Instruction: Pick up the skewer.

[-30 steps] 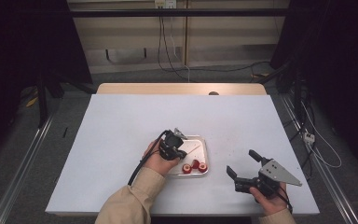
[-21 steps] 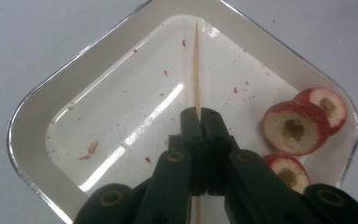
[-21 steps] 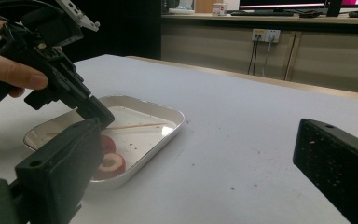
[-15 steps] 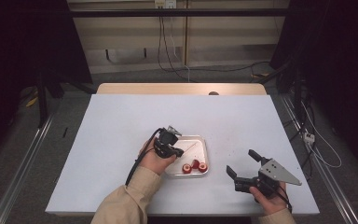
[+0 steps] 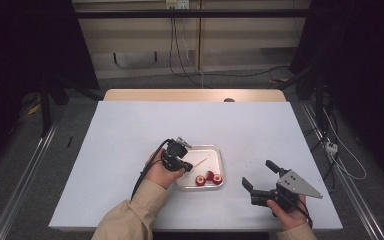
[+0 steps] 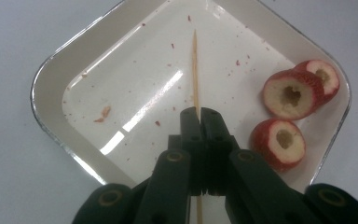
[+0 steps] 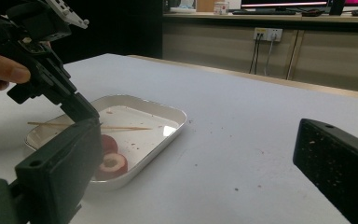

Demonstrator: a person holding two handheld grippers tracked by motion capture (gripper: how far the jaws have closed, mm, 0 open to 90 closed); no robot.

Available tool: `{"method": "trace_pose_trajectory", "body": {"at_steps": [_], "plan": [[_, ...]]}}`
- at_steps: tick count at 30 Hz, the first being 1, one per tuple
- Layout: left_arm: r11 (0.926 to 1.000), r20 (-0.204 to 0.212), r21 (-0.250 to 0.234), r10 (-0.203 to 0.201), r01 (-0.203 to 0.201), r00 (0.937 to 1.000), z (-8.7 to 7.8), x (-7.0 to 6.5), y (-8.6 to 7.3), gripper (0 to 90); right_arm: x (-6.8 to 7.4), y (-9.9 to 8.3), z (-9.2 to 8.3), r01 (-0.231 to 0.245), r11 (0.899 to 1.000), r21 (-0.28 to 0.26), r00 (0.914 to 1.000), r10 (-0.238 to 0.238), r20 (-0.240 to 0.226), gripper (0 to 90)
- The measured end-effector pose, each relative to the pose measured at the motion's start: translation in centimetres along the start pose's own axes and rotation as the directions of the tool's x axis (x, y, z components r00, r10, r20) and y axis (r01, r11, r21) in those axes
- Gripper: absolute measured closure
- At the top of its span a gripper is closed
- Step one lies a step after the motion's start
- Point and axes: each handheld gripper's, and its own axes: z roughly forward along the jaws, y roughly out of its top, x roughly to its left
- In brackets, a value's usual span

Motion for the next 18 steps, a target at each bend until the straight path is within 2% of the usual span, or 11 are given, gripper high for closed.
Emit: {"method": "trace_pose_trajectory", "body": {"at_steps": [3,5,9,13,18], "plan": [[0.9996,0.007,0.027,0.007,-0.008,0.9999,0.2,0.0,-0.1,88.7,0.0,0.0,0.0,0.002,1.0,0.002,1.0,-0.002,-0.003,0.9],[0.9987,-0.004,0.049,0.013,-0.013,0.9999,0.5,-0.1,-0.2,87.3,0.0,0.0,0.0,0.002,1.0,0.003,1.0,-0.002,-0.003,0.9],[0.9984,-0.006,0.056,0.004,-0.004,1.0,0.4,-0.1,-0.1,89.5,-0.1,0.0,0.0,0.0,1.0,0.001,1.0,0.0,0.003,0.9],[1.0,-0.009,0.009,0.001,-0.001,1.0,-0.1,0.0,-0.2,89.8,0.0,0.0,0.0,0.001,1.0,0.002,1.0,-0.001,0.0,0.9],[0.998,0.021,-0.061,-0.017,0.019,0.9996,-1.3,-0.1,-0.6,89.7,-0.1,0.1,0.3,-0.004,1.0,0.017,1.0,0.004,-0.006,0.9]]}}
